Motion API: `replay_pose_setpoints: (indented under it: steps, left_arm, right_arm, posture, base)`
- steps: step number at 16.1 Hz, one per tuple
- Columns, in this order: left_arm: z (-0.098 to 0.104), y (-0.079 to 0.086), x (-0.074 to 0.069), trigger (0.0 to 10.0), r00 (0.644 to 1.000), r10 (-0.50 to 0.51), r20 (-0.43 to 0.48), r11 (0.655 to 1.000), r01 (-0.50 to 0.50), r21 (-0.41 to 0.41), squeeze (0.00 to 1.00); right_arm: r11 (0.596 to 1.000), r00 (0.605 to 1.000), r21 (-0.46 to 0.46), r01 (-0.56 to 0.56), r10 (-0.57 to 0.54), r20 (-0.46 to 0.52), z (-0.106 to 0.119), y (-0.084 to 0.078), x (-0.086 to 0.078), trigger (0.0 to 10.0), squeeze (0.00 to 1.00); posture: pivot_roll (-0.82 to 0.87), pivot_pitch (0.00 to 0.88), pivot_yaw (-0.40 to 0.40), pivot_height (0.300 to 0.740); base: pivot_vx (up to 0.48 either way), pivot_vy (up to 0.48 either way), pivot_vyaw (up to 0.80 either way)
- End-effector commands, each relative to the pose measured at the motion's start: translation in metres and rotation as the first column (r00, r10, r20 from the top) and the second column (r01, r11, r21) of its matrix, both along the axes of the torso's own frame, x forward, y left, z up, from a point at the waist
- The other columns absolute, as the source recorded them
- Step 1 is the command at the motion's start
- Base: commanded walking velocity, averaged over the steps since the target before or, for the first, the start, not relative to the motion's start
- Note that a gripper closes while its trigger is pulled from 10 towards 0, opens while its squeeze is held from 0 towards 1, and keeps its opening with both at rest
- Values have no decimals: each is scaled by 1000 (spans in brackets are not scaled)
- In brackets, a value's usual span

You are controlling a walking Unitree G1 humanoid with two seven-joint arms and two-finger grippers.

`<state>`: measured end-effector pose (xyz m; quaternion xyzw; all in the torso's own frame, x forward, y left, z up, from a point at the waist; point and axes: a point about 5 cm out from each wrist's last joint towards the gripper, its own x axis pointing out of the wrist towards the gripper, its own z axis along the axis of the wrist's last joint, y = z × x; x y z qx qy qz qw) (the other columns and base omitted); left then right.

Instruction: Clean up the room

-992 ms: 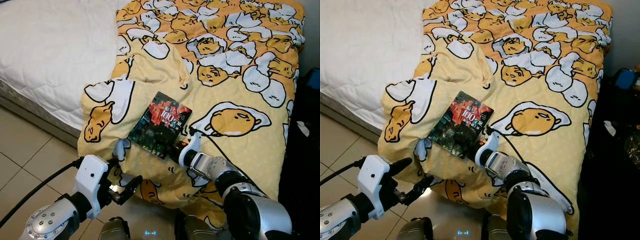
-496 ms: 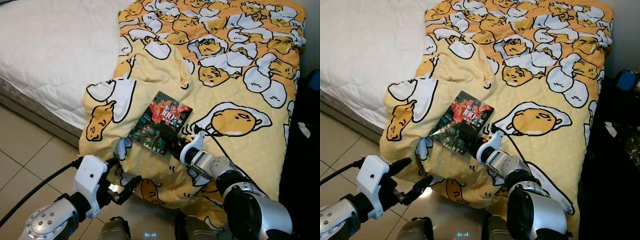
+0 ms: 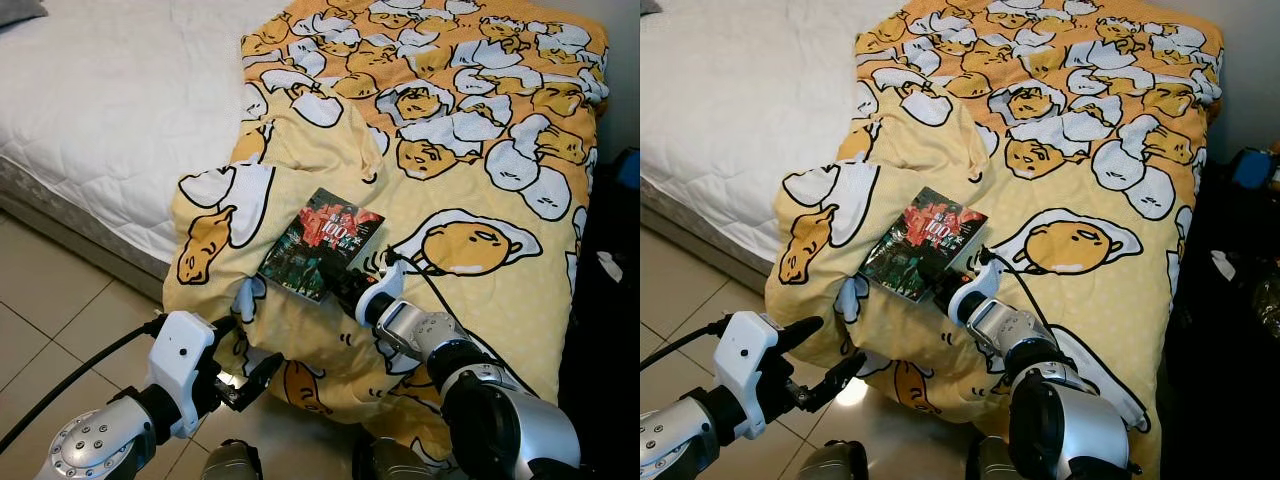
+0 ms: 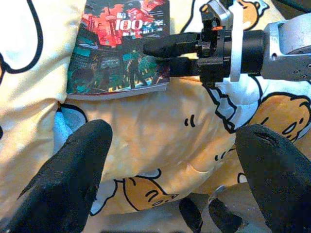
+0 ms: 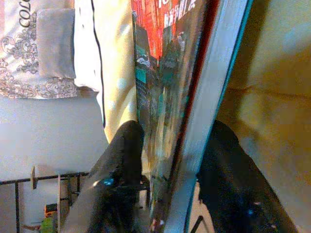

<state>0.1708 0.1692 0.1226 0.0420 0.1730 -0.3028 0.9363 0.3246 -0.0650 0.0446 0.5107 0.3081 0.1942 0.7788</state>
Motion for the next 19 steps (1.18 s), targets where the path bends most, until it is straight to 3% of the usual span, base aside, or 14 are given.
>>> replay_pose_setpoints:
  steps: [1,8,12,13,14,15,18,19]
  left_arm:
    - [-2,2,-1,10000,1000,1,-14,1000,-1,2,1000]
    - [-4,3,4,10000,1000,-4,-21,1000,4,2,1000]
    - [-3,8,20,10000,998,66,2,998,-66,1,1000]
    - [-2,11,24,10000,996,92,4,996,-92,-15,933]
    - [-2,13,27,10000,994,112,3,993,-112,-24,380]
    - [0,14,33,10000,992,125,-4,990,-125,-66,0]
    - [6,16,49,10000,987,162,16,977,-158,-144,0]
    - [10,19,60,10000,981,183,57,970,-171,-172,0]
  right_arm:
    - [1000,1000,12,12,-12,12,6,2,5,0,0]
    - [999,1000,-39,17,-17,4,1,0,2,0,0]
    - [993,993,-108,-37,49,107,7,-10,7,0,0]
    - [993,987,-111,-47,63,147,10,-18,8,0,0]
    - [992,982,-110,-56,75,175,12,-25,8,0,0]
    - [989,967,-122,-83,110,230,16,-38,7,0,0]
    - [980,929,-142,-140,180,323,24,-62,0,0,0]
    - [972,899,-158,-174,223,377,31,-72,-5,0,0]
  posture:
    - [28,117,5,740]
    - [19,104,21,740]
    - [18,64,8,740]
    - [11,51,9,740]
    - [5,39,9,740]
    - [2,23,10,740]
    - [-14,0,19,740]
    - [-16,0,20,740]
  base:
    - [0,0,0]
    - [0,0,0]
    - [0,0,0]
    - [0,0,0]
    - [0,0,0]
    - [0,0,0]
    - [0,0,0]
    - [0,0,0]
